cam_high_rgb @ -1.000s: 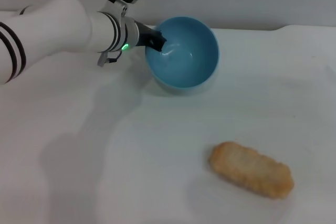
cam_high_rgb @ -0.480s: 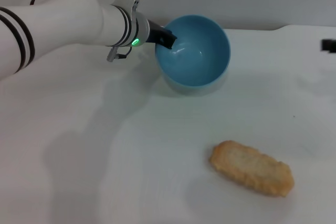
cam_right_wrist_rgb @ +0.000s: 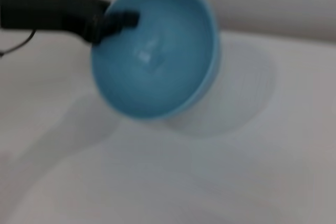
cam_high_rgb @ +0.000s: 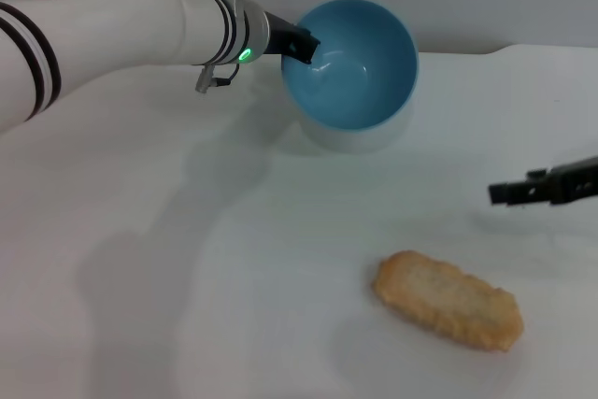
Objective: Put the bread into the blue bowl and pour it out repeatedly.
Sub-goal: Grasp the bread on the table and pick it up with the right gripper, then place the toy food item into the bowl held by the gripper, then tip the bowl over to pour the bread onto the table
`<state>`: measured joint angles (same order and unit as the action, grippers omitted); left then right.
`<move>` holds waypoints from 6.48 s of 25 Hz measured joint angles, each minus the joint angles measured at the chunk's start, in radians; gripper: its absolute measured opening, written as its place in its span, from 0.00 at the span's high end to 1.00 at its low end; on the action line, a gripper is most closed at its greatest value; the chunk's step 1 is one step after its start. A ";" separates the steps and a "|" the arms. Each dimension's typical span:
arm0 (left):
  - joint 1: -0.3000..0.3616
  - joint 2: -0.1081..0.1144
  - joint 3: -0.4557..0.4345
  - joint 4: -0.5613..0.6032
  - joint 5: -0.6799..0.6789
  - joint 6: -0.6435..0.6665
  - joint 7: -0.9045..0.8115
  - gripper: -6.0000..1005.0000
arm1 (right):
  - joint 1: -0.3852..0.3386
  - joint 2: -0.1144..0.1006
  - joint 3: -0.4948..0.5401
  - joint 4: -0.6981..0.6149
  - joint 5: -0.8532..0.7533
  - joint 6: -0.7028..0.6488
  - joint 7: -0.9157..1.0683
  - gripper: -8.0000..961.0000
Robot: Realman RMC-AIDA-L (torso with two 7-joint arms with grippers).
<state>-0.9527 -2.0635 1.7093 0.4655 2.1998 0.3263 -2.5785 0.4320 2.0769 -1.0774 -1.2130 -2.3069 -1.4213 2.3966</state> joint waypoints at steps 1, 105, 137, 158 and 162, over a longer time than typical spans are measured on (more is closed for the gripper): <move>-0.001 0.000 0.002 0.000 0.000 -0.001 0.000 0.99 | 0.001 0.000 -0.011 0.018 0.005 -0.001 0.000 0.21; 0.062 -0.007 0.219 0.238 0.004 0.072 0.031 0.99 | 0.178 -0.006 0.139 0.315 0.302 0.162 -0.325 0.88; 0.062 -0.007 0.212 0.253 0.003 0.061 0.024 0.99 | 0.198 -0.009 0.098 0.408 0.364 0.234 -0.510 0.78; 0.064 -0.006 0.211 0.231 0.003 0.025 0.023 0.99 | 0.076 -0.004 0.108 0.220 0.433 0.252 -0.526 0.31; 0.063 -0.006 0.210 0.199 0.003 0.000 0.022 0.99 | 0.029 -0.004 0.114 0.167 0.468 0.289 -0.682 0.32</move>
<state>-0.8899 -2.0699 1.9197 0.6646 2.2028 0.3265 -2.5569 0.4607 2.0733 -0.9637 -1.0455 -1.8388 -1.1324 1.7149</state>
